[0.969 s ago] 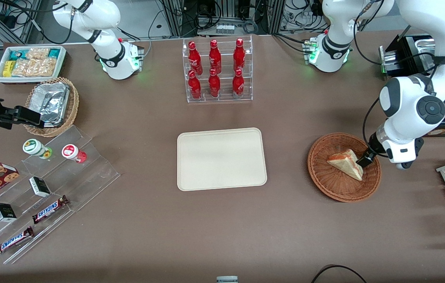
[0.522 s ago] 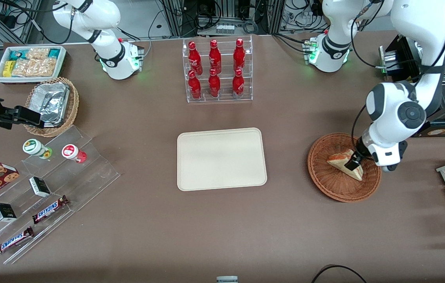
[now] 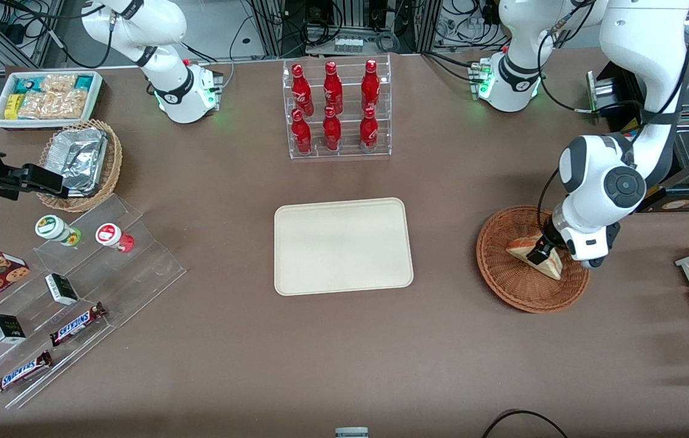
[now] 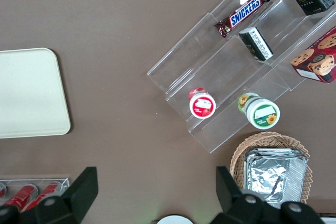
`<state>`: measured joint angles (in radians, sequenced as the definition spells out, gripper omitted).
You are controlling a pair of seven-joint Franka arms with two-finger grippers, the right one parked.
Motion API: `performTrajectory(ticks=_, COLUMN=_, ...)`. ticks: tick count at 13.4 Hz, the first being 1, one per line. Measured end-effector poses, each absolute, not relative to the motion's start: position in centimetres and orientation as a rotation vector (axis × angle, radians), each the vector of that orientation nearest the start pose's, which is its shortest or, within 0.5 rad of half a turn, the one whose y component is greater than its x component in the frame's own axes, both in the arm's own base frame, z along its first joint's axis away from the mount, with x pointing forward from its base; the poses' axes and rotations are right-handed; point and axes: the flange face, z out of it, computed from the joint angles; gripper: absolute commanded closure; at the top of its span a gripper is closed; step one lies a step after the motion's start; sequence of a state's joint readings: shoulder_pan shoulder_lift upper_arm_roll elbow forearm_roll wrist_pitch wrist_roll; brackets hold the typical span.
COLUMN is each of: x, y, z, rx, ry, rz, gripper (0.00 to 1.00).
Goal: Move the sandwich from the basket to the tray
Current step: 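Lower the open left gripper and close it on the wrapped sandwich, then lift the sandwich and carry it with the left gripper over the tray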
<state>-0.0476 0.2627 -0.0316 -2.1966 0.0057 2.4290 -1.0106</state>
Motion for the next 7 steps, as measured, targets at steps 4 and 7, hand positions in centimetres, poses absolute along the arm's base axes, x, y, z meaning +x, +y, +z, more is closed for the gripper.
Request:
performTrajectory(ticks=4, x=55.07, y=-4.37, z=25.17, rx=-2.794, ry=-1.401, rz=0.055, gripper=1.0)
performTrajectory(ticks=7, x=55.18, y=-4.37, z=25.74, rx=-2.796, ry=-1.401, rz=0.051, gripper=1.0)
